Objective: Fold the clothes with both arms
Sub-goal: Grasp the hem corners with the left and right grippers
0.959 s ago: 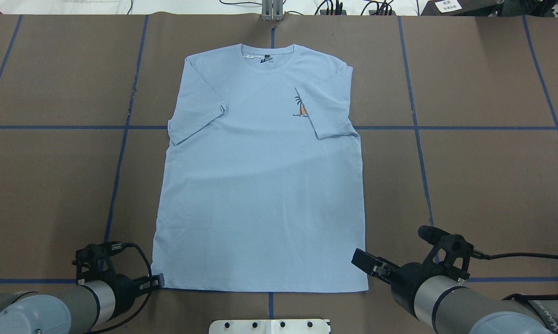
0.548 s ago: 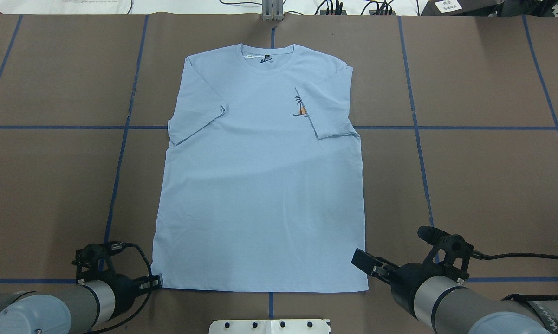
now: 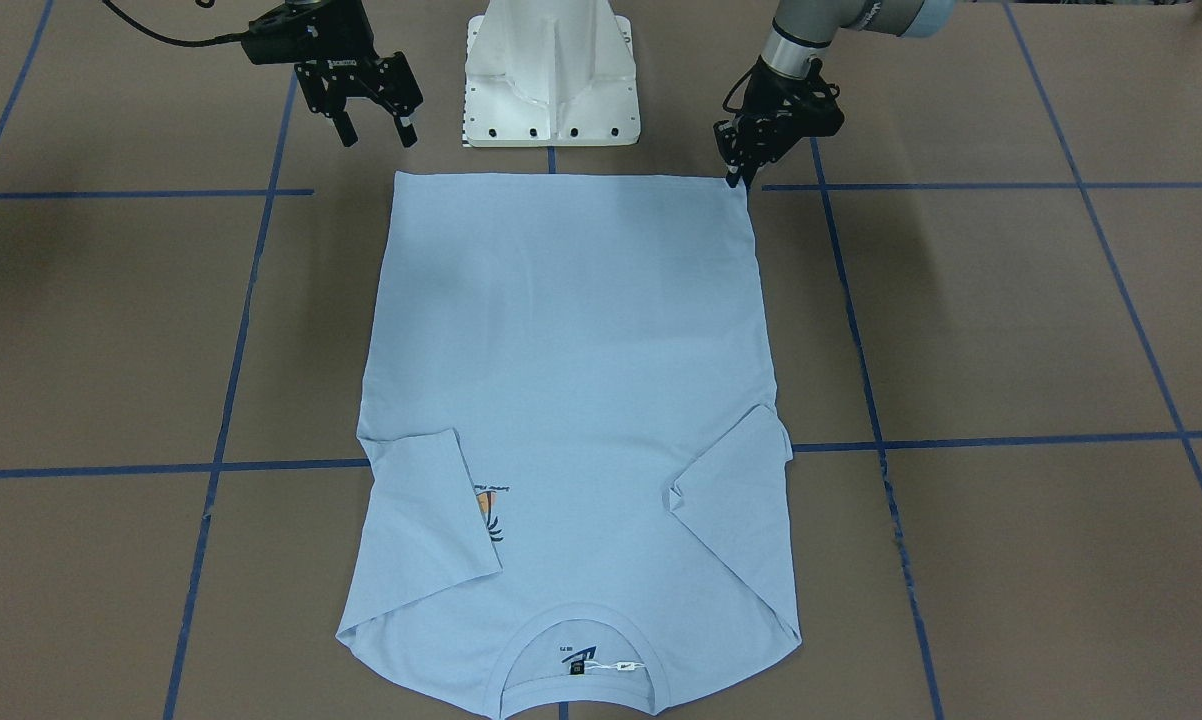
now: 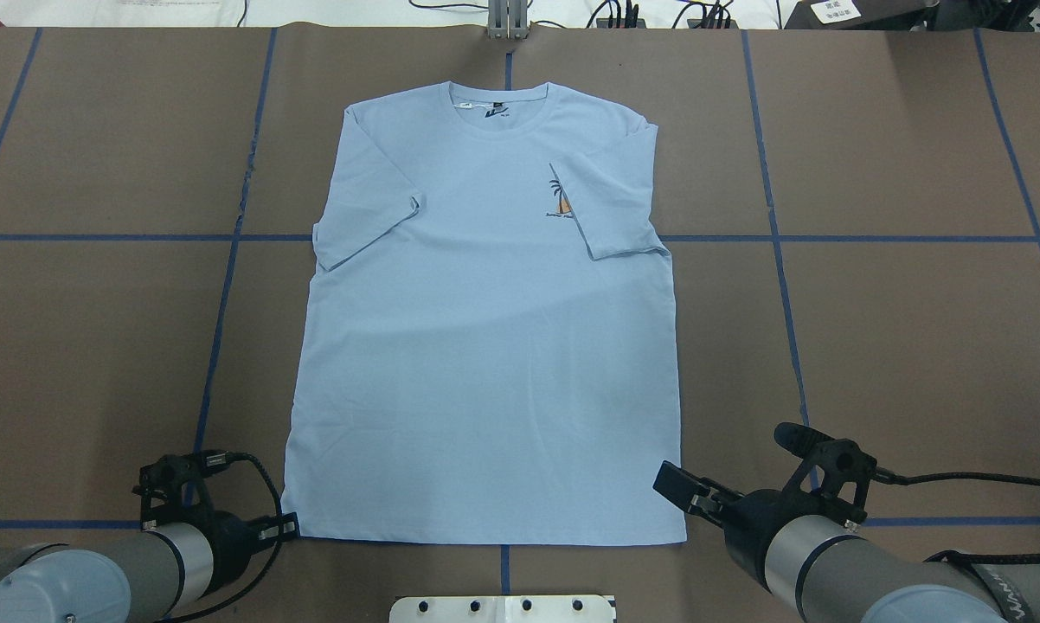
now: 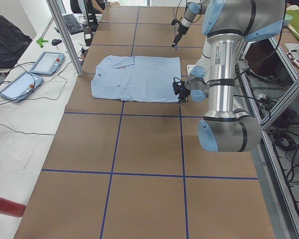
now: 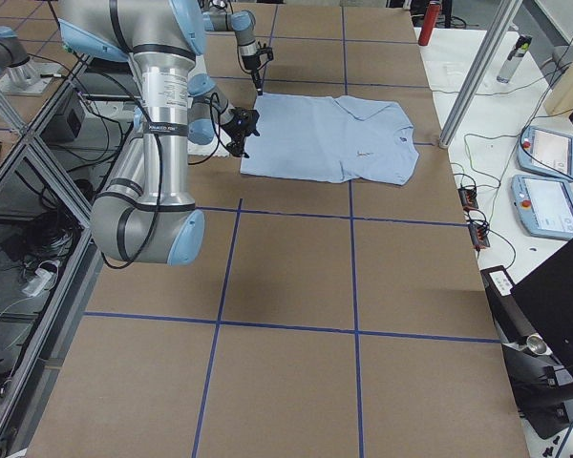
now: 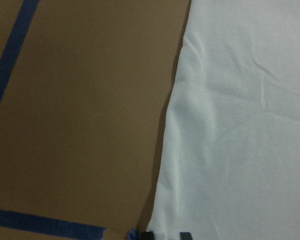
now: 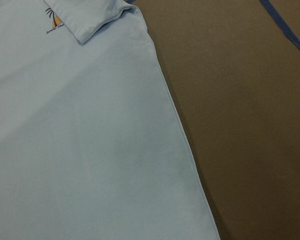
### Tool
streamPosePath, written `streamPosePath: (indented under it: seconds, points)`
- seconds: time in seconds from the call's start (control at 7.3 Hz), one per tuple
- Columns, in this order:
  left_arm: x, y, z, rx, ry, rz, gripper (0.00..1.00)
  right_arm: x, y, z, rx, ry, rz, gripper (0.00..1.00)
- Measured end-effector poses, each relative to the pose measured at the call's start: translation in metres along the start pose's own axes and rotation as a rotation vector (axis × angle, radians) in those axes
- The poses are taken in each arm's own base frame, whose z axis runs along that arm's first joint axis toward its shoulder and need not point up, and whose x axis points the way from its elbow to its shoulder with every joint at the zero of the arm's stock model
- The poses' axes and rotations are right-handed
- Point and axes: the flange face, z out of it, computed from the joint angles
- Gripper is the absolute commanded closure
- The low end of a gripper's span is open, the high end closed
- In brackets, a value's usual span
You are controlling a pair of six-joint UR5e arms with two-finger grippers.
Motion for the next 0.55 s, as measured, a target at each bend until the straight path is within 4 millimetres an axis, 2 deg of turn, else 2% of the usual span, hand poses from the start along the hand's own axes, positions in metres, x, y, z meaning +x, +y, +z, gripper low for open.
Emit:
streamPosePath:
  seconds: [0.14,0.41,0.55]
  points:
    - [-0.001,0.002,0.0,-0.003,-0.001,0.002,1.0,0.001,0.003,0.001,0.004,0.0,-0.004,0.03]
    - [-0.002,0.005,0.0,-0.005,-0.003,0.008,1.0,0.002,0.01,0.002,0.018,-0.007,-0.008,0.17]
    - [-0.002,0.005,0.0,0.001,-0.001,0.011,1.0,-0.001,0.016,0.002,0.026,-0.018,0.007,0.17]
